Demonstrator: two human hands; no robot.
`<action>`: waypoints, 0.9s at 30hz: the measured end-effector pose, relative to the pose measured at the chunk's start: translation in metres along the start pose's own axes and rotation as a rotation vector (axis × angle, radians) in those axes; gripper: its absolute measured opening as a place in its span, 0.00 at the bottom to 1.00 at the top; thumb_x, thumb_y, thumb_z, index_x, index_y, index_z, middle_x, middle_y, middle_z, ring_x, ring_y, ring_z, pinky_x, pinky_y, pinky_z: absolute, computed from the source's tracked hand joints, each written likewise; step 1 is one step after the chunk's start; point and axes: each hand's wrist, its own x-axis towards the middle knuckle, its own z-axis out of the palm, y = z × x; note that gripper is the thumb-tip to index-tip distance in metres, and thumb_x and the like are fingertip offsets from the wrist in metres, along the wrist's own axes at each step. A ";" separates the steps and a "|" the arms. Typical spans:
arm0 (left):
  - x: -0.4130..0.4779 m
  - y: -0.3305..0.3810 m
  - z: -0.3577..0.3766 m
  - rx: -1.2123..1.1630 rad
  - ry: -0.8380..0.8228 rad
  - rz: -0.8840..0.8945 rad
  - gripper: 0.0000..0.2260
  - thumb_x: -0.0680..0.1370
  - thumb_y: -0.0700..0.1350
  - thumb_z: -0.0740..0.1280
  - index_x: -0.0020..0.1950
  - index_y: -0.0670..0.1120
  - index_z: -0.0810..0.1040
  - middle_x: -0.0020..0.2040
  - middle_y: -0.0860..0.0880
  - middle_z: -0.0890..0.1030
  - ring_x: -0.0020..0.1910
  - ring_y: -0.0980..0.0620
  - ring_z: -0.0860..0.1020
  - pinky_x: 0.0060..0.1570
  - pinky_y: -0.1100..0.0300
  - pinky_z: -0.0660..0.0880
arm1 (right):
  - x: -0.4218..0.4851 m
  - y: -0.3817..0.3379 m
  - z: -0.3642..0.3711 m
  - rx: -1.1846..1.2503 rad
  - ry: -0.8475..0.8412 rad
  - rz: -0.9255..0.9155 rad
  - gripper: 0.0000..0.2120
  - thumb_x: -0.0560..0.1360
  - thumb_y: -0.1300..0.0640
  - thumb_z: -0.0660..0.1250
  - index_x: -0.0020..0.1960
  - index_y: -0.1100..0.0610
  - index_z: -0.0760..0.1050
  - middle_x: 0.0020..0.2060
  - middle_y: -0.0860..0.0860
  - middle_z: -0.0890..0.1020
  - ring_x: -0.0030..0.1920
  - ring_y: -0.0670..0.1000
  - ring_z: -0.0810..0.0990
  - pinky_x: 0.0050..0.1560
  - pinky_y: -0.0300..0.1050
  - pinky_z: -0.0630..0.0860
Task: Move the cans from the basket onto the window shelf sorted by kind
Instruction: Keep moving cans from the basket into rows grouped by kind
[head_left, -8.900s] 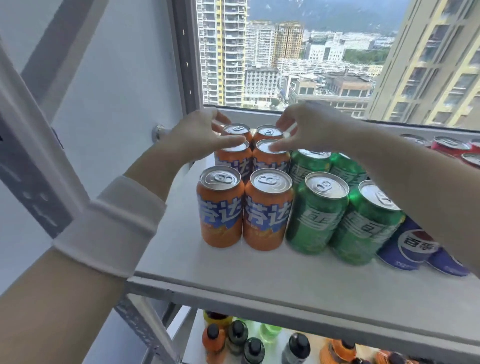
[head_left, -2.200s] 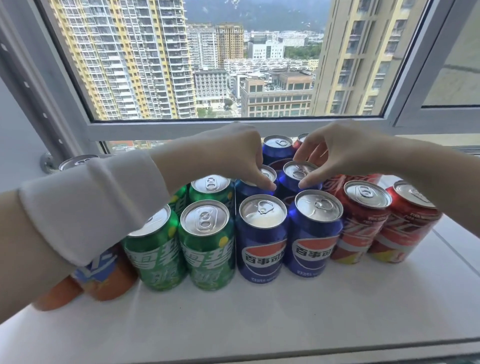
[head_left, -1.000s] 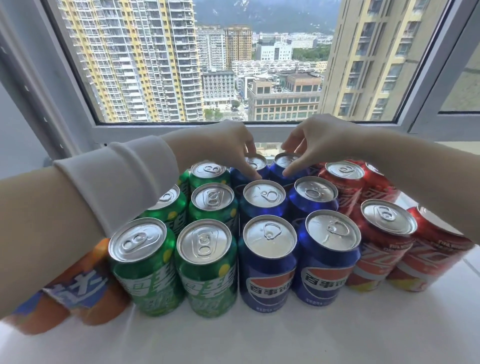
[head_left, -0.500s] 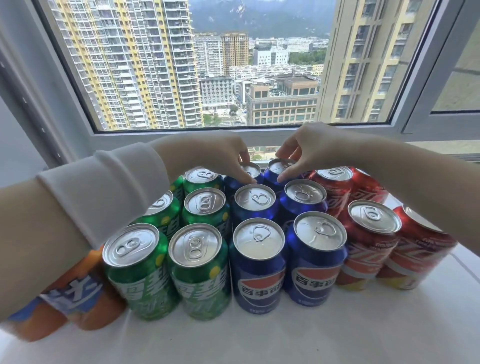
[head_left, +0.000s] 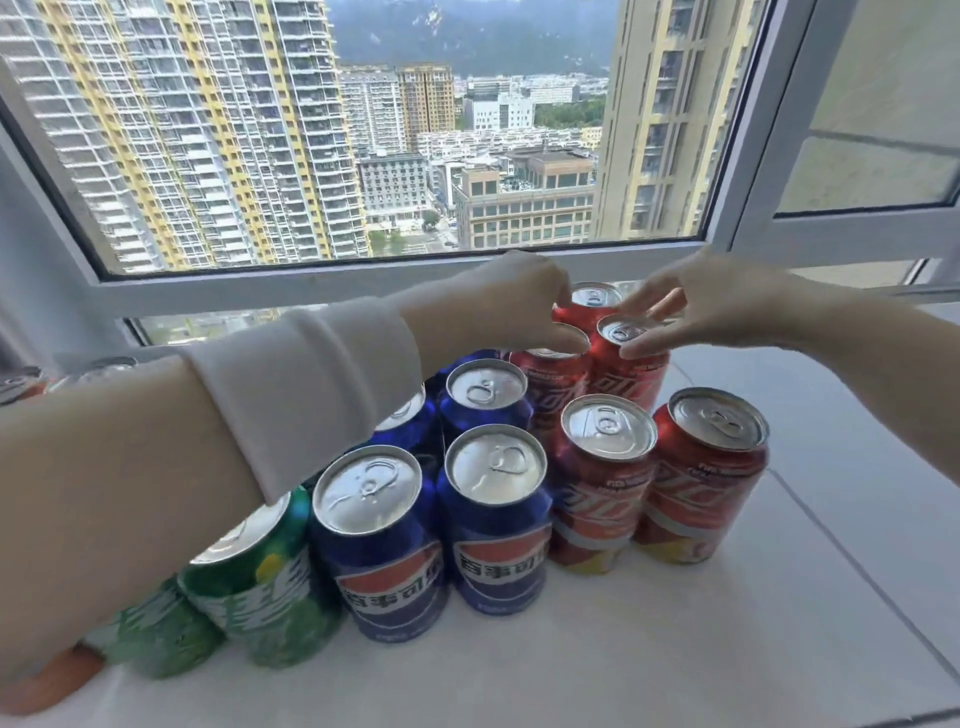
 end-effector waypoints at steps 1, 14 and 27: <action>0.002 0.002 0.001 -0.002 0.005 -0.008 0.27 0.73 0.57 0.68 0.66 0.44 0.72 0.61 0.48 0.77 0.59 0.50 0.74 0.58 0.57 0.70 | 0.000 0.003 0.002 0.004 0.013 -0.009 0.27 0.65 0.47 0.75 0.61 0.54 0.77 0.52 0.49 0.80 0.50 0.47 0.76 0.43 0.38 0.68; -0.004 0.011 0.003 -0.017 -0.021 -0.089 0.28 0.65 0.59 0.74 0.61 0.47 0.77 0.52 0.51 0.75 0.50 0.52 0.73 0.48 0.59 0.70 | -0.009 0.014 0.008 0.094 0.132 -0.079 0.29 0.60 0.46 0.77 0.59 0.54 0.78 0.46 0.46 0.80 0.48 0.47 0.78 0.47 0.39 0.70; -0.011 0.024 0.003 -0.016 -0.051 -0.076 0.23 0.66 0.58 0.73 0.58 0.50 0.78 0.49 0.50 0.80 0.47 0.52 0.77 0.45 0.60 0.74 | -0.029 0.020 0.003 0.149 0.077 -0.090 0.32 0.58 0.46 0.78 0.59 0.54 0.77 0.48 0.46 0.81 0.46 0.44 0.78 0.40 0.33 0.71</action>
